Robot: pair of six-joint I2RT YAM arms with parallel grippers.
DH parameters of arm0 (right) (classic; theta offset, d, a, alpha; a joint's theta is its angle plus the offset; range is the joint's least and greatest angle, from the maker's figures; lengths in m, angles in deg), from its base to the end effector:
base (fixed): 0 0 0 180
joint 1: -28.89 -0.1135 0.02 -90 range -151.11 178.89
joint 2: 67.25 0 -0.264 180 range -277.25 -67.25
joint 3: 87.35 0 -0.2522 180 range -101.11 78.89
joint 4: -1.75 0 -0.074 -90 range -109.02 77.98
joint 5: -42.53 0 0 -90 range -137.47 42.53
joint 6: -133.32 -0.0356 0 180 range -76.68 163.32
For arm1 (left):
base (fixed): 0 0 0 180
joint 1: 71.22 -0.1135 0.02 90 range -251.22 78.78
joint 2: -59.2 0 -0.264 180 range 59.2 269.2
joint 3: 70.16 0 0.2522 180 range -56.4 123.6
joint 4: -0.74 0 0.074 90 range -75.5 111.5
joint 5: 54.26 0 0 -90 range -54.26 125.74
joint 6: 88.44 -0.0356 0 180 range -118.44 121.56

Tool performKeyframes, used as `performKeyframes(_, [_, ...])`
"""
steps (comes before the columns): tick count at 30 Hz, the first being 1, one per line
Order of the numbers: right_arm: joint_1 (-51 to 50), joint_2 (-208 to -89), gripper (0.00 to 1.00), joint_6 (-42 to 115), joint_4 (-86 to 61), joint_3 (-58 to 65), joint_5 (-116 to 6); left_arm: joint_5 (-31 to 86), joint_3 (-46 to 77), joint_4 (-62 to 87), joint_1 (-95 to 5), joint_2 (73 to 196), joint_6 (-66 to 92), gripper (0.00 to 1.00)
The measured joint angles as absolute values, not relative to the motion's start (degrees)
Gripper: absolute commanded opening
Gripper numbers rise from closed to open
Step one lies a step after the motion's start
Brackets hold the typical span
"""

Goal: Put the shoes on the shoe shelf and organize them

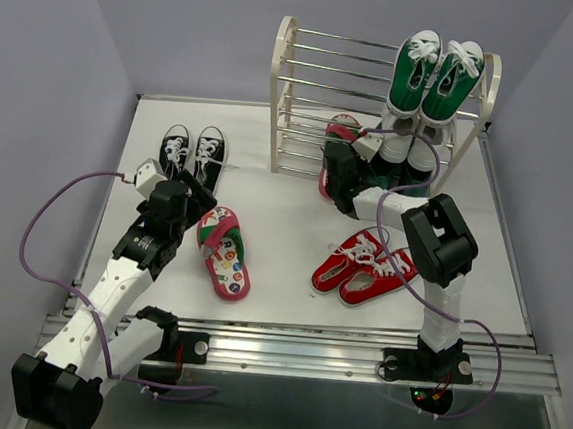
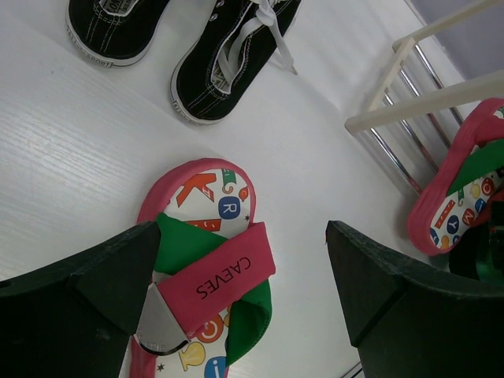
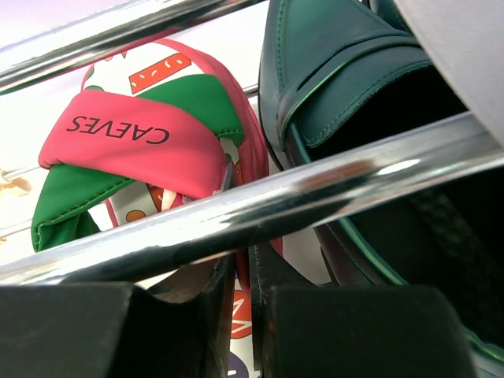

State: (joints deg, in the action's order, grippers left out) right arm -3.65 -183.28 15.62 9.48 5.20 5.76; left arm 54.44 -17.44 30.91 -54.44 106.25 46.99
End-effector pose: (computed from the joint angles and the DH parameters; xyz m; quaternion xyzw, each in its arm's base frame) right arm 0.3917 0.2161 0.1961 0.2229 0.7462 -0.0645 0.6240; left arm 0.1844 -0.0437 0.2870 -0.2905 0.7823 -0.1588 0.5276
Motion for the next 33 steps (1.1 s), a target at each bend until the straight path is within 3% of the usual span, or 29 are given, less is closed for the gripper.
performKeyframes(7, [-3.25, -184.20, 0.03, 15.95, 9.96, 4.04, 4.64, 54.42, -17.44, 30.40, -54.44, 106.25, 46.81, 0.99])
performKeyframes(8, [-3.25, -184.20, 0.12, 15.95, 9.96, 4.04, 4.60, 54.42, -17.44, 30.34, -54.44, 106.25, 46.81, 0.99])
performKeyframes(10, [-3.25, -184.20, 0.21, 15.90, 9.98, 4.04, 4.60, 54.39, -17.44, 30.12, -54.44, 106.27, 46.75, 0.99])
performKeyframes(11, [-3.25, -184.20, 0.36, 15.82, 10.01, 4.04, 4.60, 54.39, -17.44, 30.07, -54.44, 106.29, 46.73, 0.99])
performKeyframes(13, [-3.25, -184.20, 0.53, 15.60, 10.49, 4.04, 4.64, 54.37, -17.44, 30.07, -54.44, 106.36, 46.59, 0.99])
performKeyframes(26, [-3.01, -183.63, 0.83, 13.26, 10.81, 3.93, 2.33, 53.83, -17.44, 30.47, -54.44, 107.04, 46.59, 0.99])
performKeyframes(28, [-2.93, -182.27, 0.90, 12.78, 10.09, 4.59, 0.03, 53.59, -17.44, 31.36, -54.44, 107.01, 46.90, 0.99])
performKeyframes(29, [-2.93, -181.22, 1.00, 12.65, 9.39, 5.09, -1.28, 53.39, -17.44, 32.04, -54.44, 106.99, 47.16, 0.99])
performKeyframes(33, [-2.95, -176.28, 1.00, 13.15, 7.80, 7.45, -7.49, 51.44, -17.55, 34.95, -54.44, 106.07, 48.45, 0.99])
